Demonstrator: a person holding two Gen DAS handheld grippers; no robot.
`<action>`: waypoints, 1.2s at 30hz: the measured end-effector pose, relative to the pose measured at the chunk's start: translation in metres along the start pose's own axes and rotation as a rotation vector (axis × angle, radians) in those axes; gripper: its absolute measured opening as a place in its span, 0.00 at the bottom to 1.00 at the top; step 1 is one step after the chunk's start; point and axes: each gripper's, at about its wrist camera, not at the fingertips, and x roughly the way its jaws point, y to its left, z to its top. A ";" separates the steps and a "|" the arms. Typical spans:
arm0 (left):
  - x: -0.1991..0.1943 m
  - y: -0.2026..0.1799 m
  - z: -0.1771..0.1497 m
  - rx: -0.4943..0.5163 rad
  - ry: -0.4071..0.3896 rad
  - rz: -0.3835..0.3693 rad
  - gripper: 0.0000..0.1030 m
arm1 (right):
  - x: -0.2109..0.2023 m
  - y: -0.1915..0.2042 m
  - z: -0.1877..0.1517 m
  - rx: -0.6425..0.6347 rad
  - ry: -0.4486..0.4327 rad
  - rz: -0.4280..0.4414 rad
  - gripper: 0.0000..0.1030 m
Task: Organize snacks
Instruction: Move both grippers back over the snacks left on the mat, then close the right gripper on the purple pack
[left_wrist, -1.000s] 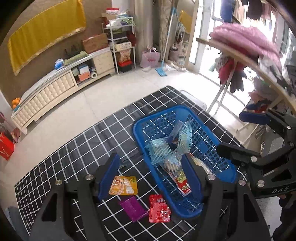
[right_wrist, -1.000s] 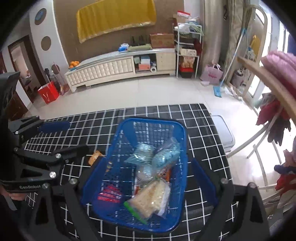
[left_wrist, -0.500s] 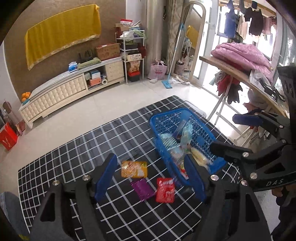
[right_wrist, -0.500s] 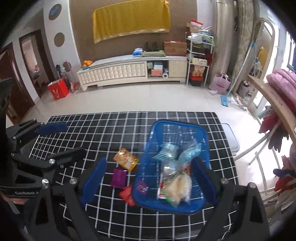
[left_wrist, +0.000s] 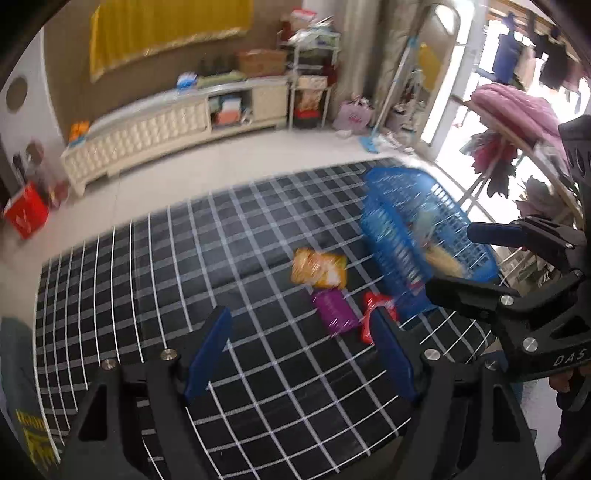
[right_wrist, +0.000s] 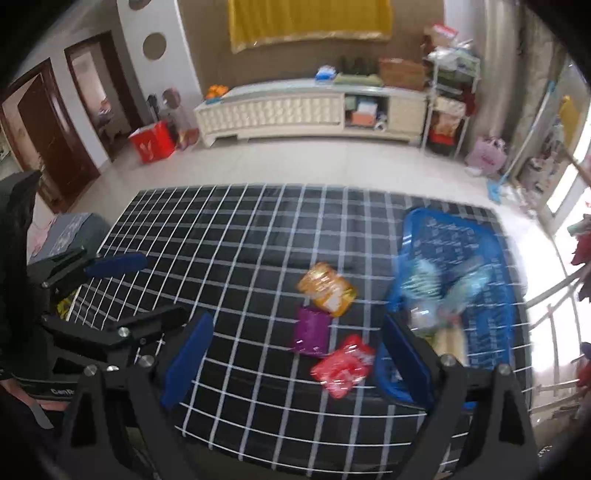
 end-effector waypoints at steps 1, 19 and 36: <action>0.006 0.007 -0.005 -0.015 0.017 0.004 0.73 | 0.010 0.004 0.000 -0.002 0.019 0.008 0.92; 0.102 0.080 -0.028 -0.197 0.190 -0.043 0.74 | 0.163 -0.006 -0.011 0.103 0.330 0.040 0.92; 0.152 0.086 -0.033 -0.179 0.248 -0.066 0.74 | 0.223 -0.036 -0.037 0.179 0.427 -0.012 0.75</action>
